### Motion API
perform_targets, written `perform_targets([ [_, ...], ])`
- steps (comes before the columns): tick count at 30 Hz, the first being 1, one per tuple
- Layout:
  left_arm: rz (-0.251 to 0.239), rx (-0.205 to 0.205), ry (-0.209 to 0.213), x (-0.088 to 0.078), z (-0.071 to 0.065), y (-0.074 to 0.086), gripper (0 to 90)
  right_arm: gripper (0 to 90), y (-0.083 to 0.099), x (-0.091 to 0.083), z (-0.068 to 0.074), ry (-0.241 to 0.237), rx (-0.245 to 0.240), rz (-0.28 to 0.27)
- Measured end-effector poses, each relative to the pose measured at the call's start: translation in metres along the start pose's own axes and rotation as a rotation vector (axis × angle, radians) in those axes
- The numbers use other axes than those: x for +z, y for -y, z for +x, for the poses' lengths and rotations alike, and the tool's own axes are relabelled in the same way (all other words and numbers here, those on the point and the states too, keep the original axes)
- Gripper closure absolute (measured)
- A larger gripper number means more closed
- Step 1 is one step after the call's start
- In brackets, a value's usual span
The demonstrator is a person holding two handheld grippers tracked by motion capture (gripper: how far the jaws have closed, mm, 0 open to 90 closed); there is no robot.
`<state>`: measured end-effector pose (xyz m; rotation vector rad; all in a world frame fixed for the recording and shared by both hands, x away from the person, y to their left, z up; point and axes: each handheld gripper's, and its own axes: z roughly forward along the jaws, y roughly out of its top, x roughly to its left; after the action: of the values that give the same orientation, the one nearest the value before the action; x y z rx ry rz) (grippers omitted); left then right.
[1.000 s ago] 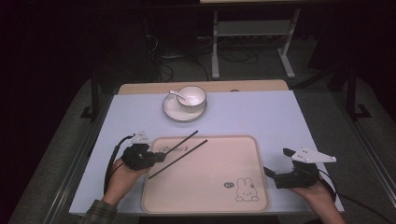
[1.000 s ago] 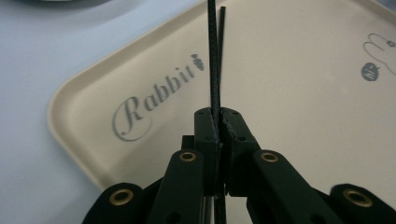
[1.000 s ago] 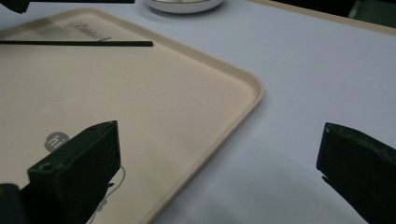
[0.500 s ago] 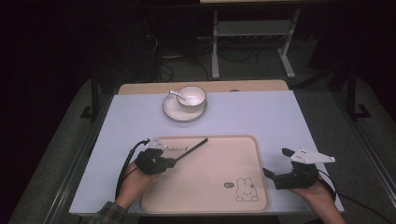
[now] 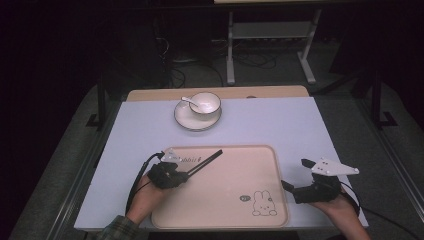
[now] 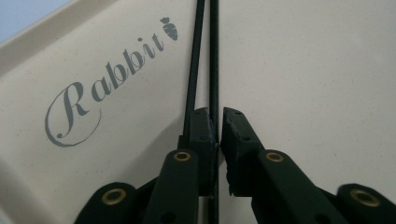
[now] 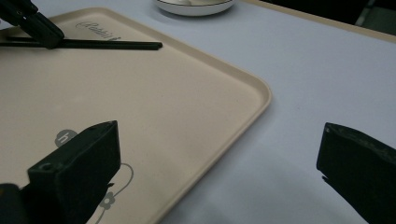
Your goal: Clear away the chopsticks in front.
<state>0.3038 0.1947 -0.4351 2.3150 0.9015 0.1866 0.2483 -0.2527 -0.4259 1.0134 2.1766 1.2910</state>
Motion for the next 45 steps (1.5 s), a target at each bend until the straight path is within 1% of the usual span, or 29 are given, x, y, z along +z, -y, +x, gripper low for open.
perform_targets([
  [1, -0.002, -0.001, -0.001, 0.000, 0.000, 0.000, 80.3, 0.0, 0.000, 0.000, 0.000, -0.001, 0.000, 0.000],
  [3, -0.025, -0.008, 0.002, -0.003, 0.000, -0.002, 78.5, 0.0, 0.000, 0.000, 0.000, -0.001, 0.001, 0.000],
  [6, -0.063, -0.010, 0.027, -0.004, 0.000, -0.012, 75.4, 0.0, 0.000, 0.000, 0.000, -0.002, 0.002, 0.000],
  [8, -0.084, 0.000, 0.051, -0.001, 0.001, -0.023, 77.1, 0.0, 0.000, 0.000, 0.000, -0.002, 0.003, 0.001],
  [9, -0.089, 0.013, 0.063, 0.001, 0.001, -0.029, 80.2, 0.0, 0.000, 0.000, 0.000, -0.003, 0.003, 0.002],
  [12, -0.090, 0.046, 0.092, 0.012, 0.000, -0.048, 89.3, 0.0, 0.000, 0.001, 0.000, -0.004, 0.002, 0.006],
  [15, -0.082, 0.097, 0.106, 0.026, -0.004, -0.066, 89.4, 0.0, 0.000, 0.000, 0.000, -0.003, 0.005, 0.004],
  [19, -0.077, 0.117, 0.112, 0.043, -0.004, -0.080, 89.3, 0.0, 0.000, 0.000, 0.000, -0.003, 0.008, 0.004],
  [21, -0.072, 0.118, 0.115, 0.052, -0.003, -0.086, 89.3, 0.0, 0.000, 0.000, 0.000, -0.004, 0.009, 0.003],
  [22, -0.074, 0.112, 0.116, 0.057, -0.003, -0.088, 89.3, 0.0, 0.000, 0.000, 0.000, -0.004, 0.009, 0.003],
  [23, -0.073, 0.108, 0.121, 0.061, -0.003, -0.089, 89.3, 0.0, 0.000, 0.000, 0.000, -0.005, 0.009, 0.004],
  [28, -0.049, 0.116, 0.125, 0.079, -0.005, -0.093, 89.4, 0.0, 0.000, 0.001, 0.000, -0.009, 0.006, 0.003],
  [29, -0.047, 0.118, 0.125, 0.082, -0.006, -0.092, 89.3, 0.0, 0.000, 0.001, 0.000, -0.009, 0.006, 0.003],
  [30, -0.055, 0.115, 0.130, 0.083, -0.006, -0.092, 89.4, 0.0, 0.000, 0.001, 0.000, -0.010, 0.006, 0.003],
  [36, -0.053, 0.112, 0.103, 0.081, -0.002, -0.091, 89.4, 0.0, 0.000, 0.000, 0.000, -0.010, 0.006, 0.003],
  [39, -0.053, 0.101, 0.099, 0.079, 0.001, -0.090, 89.4, 0.0, 0.000, 0.000, 0.000, -0.011, 0.005, 0.003],
  [41, -0.051, 0.102, 0.092, 0.078, 0.003, -0.089, 89.4, 0.0, 0.000, 0.000, 0.000, -0.012, 0.005, 0.003],
  [45, -0.049, 0.089, 0.093, 0.075, 0.005, -0.086, 89.4, 0.0, 0.000, 0.000, 0.000, -0.012, 0.004, 0.003],
])
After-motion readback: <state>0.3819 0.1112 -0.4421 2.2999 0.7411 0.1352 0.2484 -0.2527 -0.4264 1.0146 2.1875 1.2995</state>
